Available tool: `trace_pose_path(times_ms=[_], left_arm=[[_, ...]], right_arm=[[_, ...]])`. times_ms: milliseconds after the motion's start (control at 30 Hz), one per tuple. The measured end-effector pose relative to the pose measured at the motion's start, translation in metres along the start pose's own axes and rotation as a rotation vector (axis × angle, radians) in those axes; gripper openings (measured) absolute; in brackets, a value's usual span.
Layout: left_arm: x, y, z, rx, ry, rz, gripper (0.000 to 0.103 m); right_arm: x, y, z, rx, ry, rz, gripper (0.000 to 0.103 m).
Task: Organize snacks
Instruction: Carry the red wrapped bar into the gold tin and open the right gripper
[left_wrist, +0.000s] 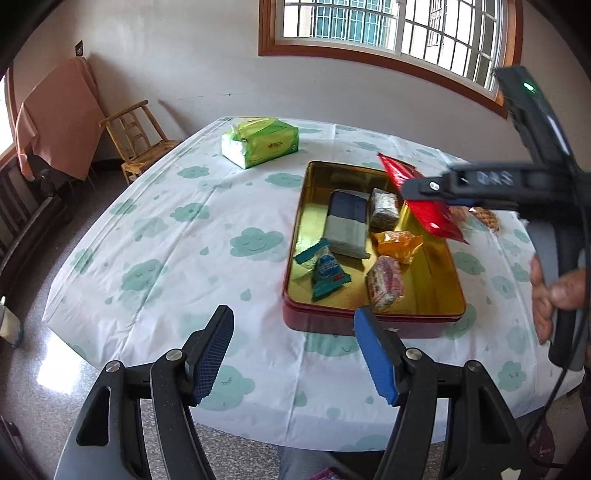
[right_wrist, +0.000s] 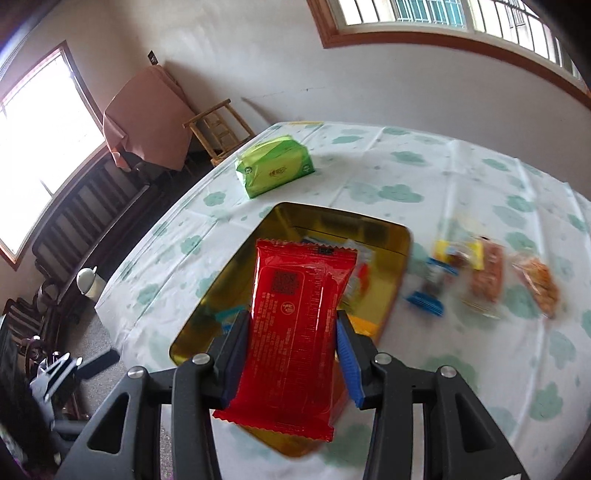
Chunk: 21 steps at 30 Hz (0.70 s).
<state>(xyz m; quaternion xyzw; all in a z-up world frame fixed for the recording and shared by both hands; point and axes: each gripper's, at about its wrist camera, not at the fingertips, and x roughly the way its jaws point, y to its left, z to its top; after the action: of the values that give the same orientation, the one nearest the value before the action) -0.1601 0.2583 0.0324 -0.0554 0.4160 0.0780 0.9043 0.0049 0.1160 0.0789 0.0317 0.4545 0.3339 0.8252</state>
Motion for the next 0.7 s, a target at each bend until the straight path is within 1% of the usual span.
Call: trace_pose_path(times_ms=[167,467,600,700], left_arm=[[0.004,0.004,-0.002,0.007,0.003,0.021,0.065],[0.012,0.008,-0.004,0.025,0.016,0.049,0.065],[0.015,0.011,-0.005,0.024,0.017,0.053,0.073],[0.016,0.012,-0.006,0.029,0.014,0.057,0.073]], right_arm=[[0.031,0.006,0.015,0.028,0.037,0.02,0.045],[0.072,0.008,0.03,0.085,0.075,-0.004,0.045],[0.088,0.005,0.034,0.115,0.088,-0.023,0.045],[0.097,0.004,0.037,0.136,0.096,-0.032,0.045]])
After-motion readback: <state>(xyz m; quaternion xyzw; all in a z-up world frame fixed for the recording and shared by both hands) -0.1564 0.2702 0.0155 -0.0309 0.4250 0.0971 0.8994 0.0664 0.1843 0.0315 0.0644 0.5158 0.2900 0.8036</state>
